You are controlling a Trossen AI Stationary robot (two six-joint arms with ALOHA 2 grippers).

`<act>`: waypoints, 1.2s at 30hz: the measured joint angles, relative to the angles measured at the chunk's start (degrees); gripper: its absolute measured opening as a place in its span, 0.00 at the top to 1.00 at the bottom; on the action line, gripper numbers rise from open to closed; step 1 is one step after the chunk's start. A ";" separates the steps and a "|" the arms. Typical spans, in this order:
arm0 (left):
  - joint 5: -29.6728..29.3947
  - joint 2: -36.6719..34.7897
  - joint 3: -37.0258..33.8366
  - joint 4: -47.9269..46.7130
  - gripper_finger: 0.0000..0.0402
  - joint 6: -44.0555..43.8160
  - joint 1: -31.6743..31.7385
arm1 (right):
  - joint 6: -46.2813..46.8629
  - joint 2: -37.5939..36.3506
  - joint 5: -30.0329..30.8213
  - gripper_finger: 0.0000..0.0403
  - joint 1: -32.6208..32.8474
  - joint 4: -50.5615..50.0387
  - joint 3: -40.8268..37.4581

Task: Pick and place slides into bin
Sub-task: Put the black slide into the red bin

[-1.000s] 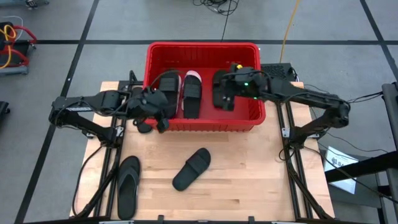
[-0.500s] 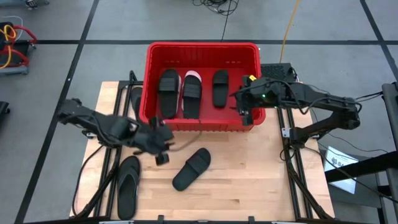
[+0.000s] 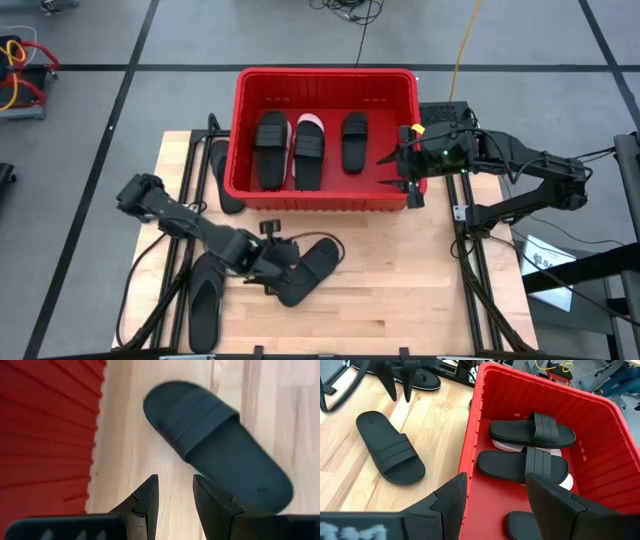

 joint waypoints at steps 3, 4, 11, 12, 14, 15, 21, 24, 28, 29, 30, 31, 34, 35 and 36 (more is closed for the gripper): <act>-0.01 2.97 0.00 1.53 0.71 0.94 -0.02 | -0.01 -0.03 0.00 0.51 0.00 -0.43 0.00; -0.04 3.75 -0.01 2.29 0.71 0.93 -0.02 | -0.01 -0.01 0.00 0.51 0.00 -0.91 0.00; -0.42 8.71 -0.02 7.00 0.71 3.91 0.00 | -0.02 -0.03 0.00 0.51 0.00 -3.40 0.00; -0.42 9.30 -0.02 7.04 0.71 3.68 0.00 | -0.01 -0.02 0.00 0.51 0.00 -3.58 0.00; -0.46 10.57 -0.02 7.09 0.71 3.66 0.00 | -0.02 -0.03 0.00 0.51 0.00 -3.88 0.00; -0.65 11.17 -0.02 7.09 0.71 3.51 0.00 | -0.02 -0.03 0.00 0.51 0.00 -4.19 0.00; -1.89 14.67 -0.02 7.09 0.71 0.72 0.67 | -0.48 -0.03 -0.01 0.51 0.00 -6.72 0.00; -3.30 15.61 -0.07 7.10 0.71 0.26 1.37 | -0.53 -0.03 0.00 0.51 0.00 -6.76 0.00; -3.68 16.05 -0.04 7.23 0.71 0.19 2.25 | -0.65 -0.03 0.00 0.51 0.00 -6.77 0.00; -4.21 16.05 -0.04 7.29 0.71 -0.13 2.42 | -0.65 -0.03 0.00 0.51 0.00 -6.79 0.00; -4.88 16.05 -0.04 7.37 0.71 -0.35 2.62 | -0.65 -0.03 0.00 0.51 0.00 -6.77 0.00; -5.54 16.05 -0.04 7.44 0.71 -0.46 2.84 | -0.65 -0.03 0.00 0.51 0.00 -6.77 0.00; -6.20 16.05 -0.04 7.61 0.71 -0.22 3.39 | -0.65 -0.03 0.00 0.51 0.00 -6.77 0.00; -6.24 16.05 -0.05 7.86 0.71 -0.20 3.55 | -0.65 -0.03 0.00 0.51 0.00 -6.77 0.00; -6.24 16.05 -0.40 8.86 0.71 -0.22 3.69 | -0.65 -0.03 0.00 0.51 0.00 -6.77 0.00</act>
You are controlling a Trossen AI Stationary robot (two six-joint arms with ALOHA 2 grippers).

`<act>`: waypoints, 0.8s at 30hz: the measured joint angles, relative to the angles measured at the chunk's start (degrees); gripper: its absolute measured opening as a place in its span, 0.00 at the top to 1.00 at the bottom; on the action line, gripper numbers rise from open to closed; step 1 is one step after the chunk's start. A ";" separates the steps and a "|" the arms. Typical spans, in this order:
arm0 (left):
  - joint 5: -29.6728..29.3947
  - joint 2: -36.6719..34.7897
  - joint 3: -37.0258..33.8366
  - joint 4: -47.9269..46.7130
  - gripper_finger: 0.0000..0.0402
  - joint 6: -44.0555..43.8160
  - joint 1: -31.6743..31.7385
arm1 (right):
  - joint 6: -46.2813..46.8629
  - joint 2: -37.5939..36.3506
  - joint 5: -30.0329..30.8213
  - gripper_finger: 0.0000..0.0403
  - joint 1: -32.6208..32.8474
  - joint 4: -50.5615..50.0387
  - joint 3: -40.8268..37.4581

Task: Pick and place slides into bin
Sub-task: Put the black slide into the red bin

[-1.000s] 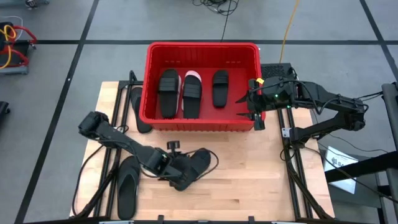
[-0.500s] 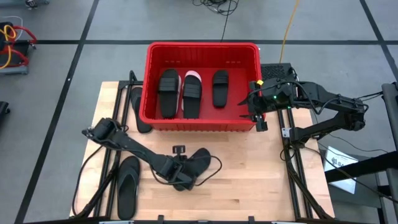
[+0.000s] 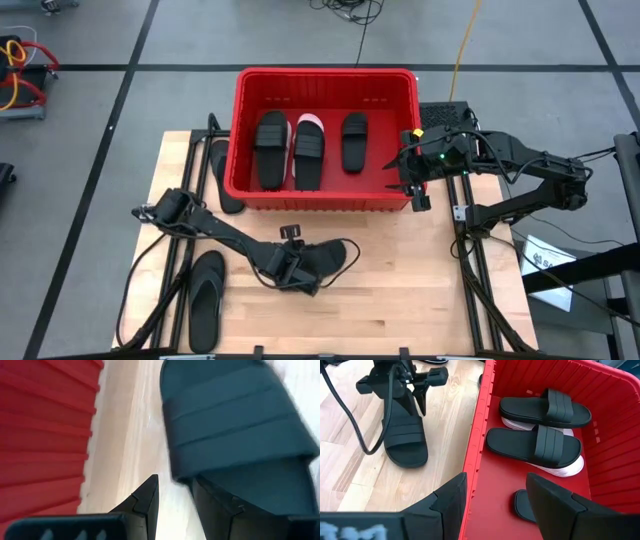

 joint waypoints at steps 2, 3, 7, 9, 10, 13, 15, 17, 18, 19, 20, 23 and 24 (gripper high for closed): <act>0.02 -0.02 -2.00 4.09 0.71 0.01 0.19 | 0.00 0.00 0.00 0.51 0.00 0.02 0.00; 0.11 -0.02 -3.36 6.38 0.71 0.30 0.20 | 0.00 0.00 0.00 0.51 0.00 0.01 0.00; 0.06 0.00 -6.65 13.28 0.71 7.15 0.20 | -0.02 0.00 0.00 0.51 0.00 0.01 0.00; 0.07 0.00 -7.67 15.45 0.71 9.29 0.28 | -0.02 0.00 0.01 0.51 0.00 0.02 0.00; 0.12 0.00 -8.02 15.87 0.71 9.77 0.37 | -0.02 0.00 0.06 0.51 0.00 0.02 0.00; 0.21 0.00 -8.72 18.21 0.71 10.02 0.84 | -0.02 0.00 0.09 0.51 0.00 0.04 0.00; 0.19 0.00 -9.34 18.99 0.71 10.11 1.20 | -0.02 0.00 0.13 0.51 0.00 0.07 0.00; 0.13 0.00 -9.80 20.37 0.71 10.12 1.48 | -0.02 0.00 0.15 0.51 0.00 0.07 0.00; 0.15 0.00 -9.99 21.08 0.71 10.12 1.64 | 0.00 0.00 0.17 0.51 0.00 0.05 0.00; 0.15 0.00 -10.17 21.66 0.71 10.12 1.73 | -0.02 0.00 0.17 0.51 0.00 0.07 0.00; 0.17 -0.02 -10.39 22.08 0.71 10.12 1.75 | -0.02 0.00 0.17 0.51 0.00 0.07 0.00; 0.19 -0.02 -10.84 23.32 0.77 10.09 1.75 | 0.00 0.00 0.20 0.51 0.00 0.07 0.00; 0.20 -0.02 -10.99 23.63 0.80 9.88 1.73 | 0.00 0.00 0.20 0.51 0.00 0.12 0.00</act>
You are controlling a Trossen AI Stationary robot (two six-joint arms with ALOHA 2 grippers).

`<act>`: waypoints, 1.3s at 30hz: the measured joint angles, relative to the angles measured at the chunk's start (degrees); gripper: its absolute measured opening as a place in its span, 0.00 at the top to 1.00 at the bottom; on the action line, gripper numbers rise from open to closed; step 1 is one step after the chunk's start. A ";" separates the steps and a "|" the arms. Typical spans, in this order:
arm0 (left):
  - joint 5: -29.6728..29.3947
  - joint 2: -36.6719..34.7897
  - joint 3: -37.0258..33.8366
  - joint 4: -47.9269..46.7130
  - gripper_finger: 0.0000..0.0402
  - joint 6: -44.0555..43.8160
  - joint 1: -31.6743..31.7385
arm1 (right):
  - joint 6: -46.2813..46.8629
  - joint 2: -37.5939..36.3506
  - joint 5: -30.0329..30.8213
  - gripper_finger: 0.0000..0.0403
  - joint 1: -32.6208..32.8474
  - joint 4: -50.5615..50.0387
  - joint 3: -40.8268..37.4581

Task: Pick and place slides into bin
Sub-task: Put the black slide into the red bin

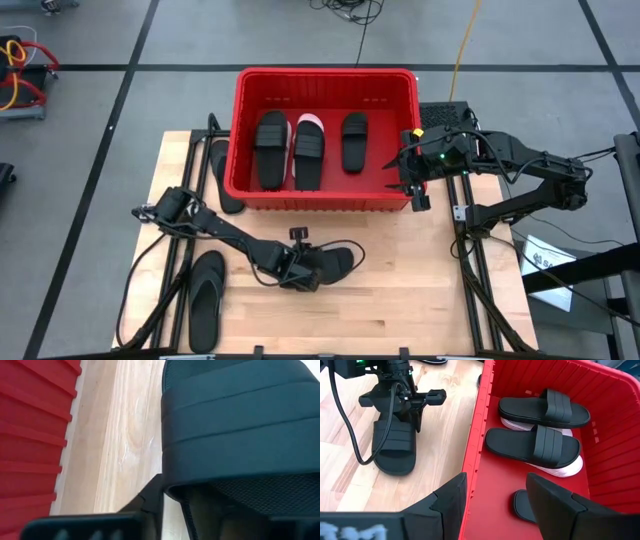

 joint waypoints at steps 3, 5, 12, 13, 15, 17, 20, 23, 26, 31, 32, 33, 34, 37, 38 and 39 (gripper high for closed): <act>0.04 -0.05 -0.15 0.27 0.93 -0.34 0.01 | 0.00 0.00 0.00 0.51 -0.02 0.81 0.00; 0.09 -0.07 -0.16 0.57 0.98 -0.65 0.02 | 0.00 0.00 0.00 0.51 -0.02 1.43 0.00; 3.42 -0.48 -0.18 0.09 0.99 -4.51 0.12 | 0.00 0.00 0.02 0.51 -0.03 2.13 0.00; 4.12 -0.77 -0.18 0.06 0.99 -4.96 0.08 | 0.00 0.00 0.02 0.51 -0.02 2.13 0.00; 5.71 -1.50 -0.20 -0.19 0.99 -5.76 -0.10 | 0.00 0.01 0.02 0.51 -0.02 2.15 0.00; 7.03 -2.68 -0.31 -0.86 0.99 -5.67 -0.20 | 0.00 0.00 0.02 0.51 -0.02 2.27 0.00; 8.48 -5.22 -0.29 -2.61 0.99 -4.42 -0.09 | 0.00 0.00 0.02 0.51 -0.02 3.19 0.00; 9.35 -7.84 -0.34 -5.45 0.99 -4.16 -0.04 | 0.00 0.00 0.02 0.51 -0.02 4.45 0.00; 9.91 -12.13 -0.34 -6.69 1.00 -4.24 -0.10 | 0.00 0.00 0.02 0.51 -0.02 5.15 0.00; 9.25 -20.16 -0.31 -6.72 1.00 -4.36 -0.13 | 0.00 0.01 0.01 0.51 -0.02 5.23 0.00; 8.50 -21.88 -0.31 -6.36 1.00 -4.37 -0.13 | 0.00 0.00 -0.01 0.51 -0.02 5.23 0.00; 7.32 -23.63 -0.29 -6.22 1.00 -4.37 -0.13 | 0.00 0.02 -0.08 0.51 -0.02 5.25 0.00; 5.80 -25.22 -0.29 -6.27 1.00 -4.37 -0.11 | 0.03 0.00 -0.27 0.51 -0.02 5.25 0.00; 0.08 -29.20 -0.20 -6.29 1.00 -3.13 0.08 | 1.35 0.00 -3.41 0.51 -0.02 5.27 0.00; -2.25 -30.26 -0.20 -6.09 1.00 -2.33 0.21 | 1.55 0.02 -4.63 0.51 -0.02 5.28 0.00; -4.66 -31.24 -0.20 -5.88 1.00 -1.61 0.29 | 1.61 0.00 -5.77 0.51 -0.02 5.30 0.00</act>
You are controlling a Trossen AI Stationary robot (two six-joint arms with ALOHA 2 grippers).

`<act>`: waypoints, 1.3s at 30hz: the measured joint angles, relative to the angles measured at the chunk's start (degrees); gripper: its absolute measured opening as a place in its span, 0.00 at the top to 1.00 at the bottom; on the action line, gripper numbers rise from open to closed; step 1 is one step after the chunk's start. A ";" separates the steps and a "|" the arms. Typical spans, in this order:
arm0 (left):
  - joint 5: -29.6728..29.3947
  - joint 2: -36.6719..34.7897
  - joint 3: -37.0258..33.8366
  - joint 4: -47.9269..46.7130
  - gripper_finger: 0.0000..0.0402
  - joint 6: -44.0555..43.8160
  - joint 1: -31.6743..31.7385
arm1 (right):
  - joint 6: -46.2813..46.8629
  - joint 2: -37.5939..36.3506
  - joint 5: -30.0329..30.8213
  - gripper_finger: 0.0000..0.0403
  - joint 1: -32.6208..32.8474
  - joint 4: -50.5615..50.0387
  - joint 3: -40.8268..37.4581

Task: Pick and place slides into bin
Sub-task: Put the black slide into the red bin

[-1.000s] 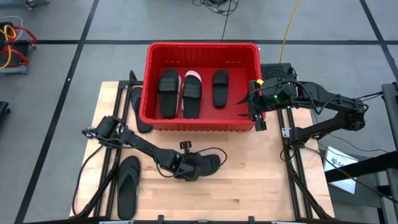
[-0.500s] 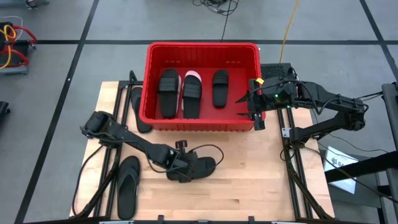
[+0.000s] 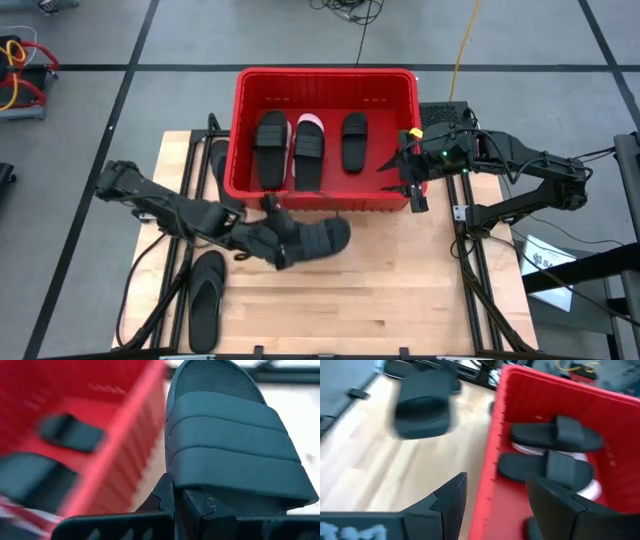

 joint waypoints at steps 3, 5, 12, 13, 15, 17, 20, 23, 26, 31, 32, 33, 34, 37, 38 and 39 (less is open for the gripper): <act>-7.20 -1.87 0.70 0.02 1.00 3.02 0.52 | 0.10 0.00 -4.14 0.51 0.02 0.70 -0.33; -11.43 -2.39 1.89 0.05 1.00 5.71 0.98 | 0.17 0.00 -6.54 0.51 0.02 1.44 -0.83; -21.31 -2.46 3.82 10.16 1.00 20.30 4.52 | 3.01 0.02 -12.36 0.51 0.00 13.19 -5.41; -21.55 -2.46 3.82 11.68 1.00 22.06 5.19 | 3.00 0.02 -12.40 0.51 0.00 14.54 -6.13; -23.61 -2.46 3.82 14.35 1.00 24.89 6.37 | 3.00 0.02 -12.35 0.51 0.02 16.62 -7.37; -25.94 -2.46 3.82 16.02 1.00 27.75 7.39 | 2.96 0.02 -12.35 0.51 0.02 17.70 -8.36; -26.54 -2.46 3.82 18.57 1.00 32.51 8.65 | 3.06 0.02 -12.10 0.51 0.02 21.65 -10.04; -26.48 -2.46 3.82 19.99 1.00 35.98 9.23 | 5.47 0.02 -7.82 0.51 0.02 27.24 -11.71; -26.52 -2.44 3.83 19.89 1.00 37.32 9.40 | 6.64 0.02 -1.74 0.51 -0.03 29.75 -12.24; -28.54 -2.44 3.82 19.91 1.00 38.53 9.48 | 5.70 0.02 -1.42 0.51 0.02 31.48 -12.28; -28.53 -2.44 3.82 19.91 1.00 38.58 9.48 | 6.01 0.02 -1.40 0.51 0.01 32.20 -12.28; -28.53 -2.44 3.82 19.91 1.00 38.56 9.48 | 6.35 0.02 -1.38 0.51 -0.07 32.74 -12.28; -28.65 -2.44 3.82 19.91 1.00 38.45 9.48 | 6.55 0.02 -1.42 0.51 -0.15 33.19 -12.28; -29.92 -2.44 3.82 19.90 1.00 38.34 9.48 | 6.11 0.02 -1.73 0.51 -0.15 33.94 -12.28; -29.90 -2.44 3.83 19.92 1.00 38.34 9.48 | 5.71 0.02 -1.83 0.51 -0.13 34.06 -12.28; -29.90 -2.44 3.84 19.99 1.00 38.30 9.48 | 5.51 0.02 -1.90 0.51 -0.09 34.32 -12.28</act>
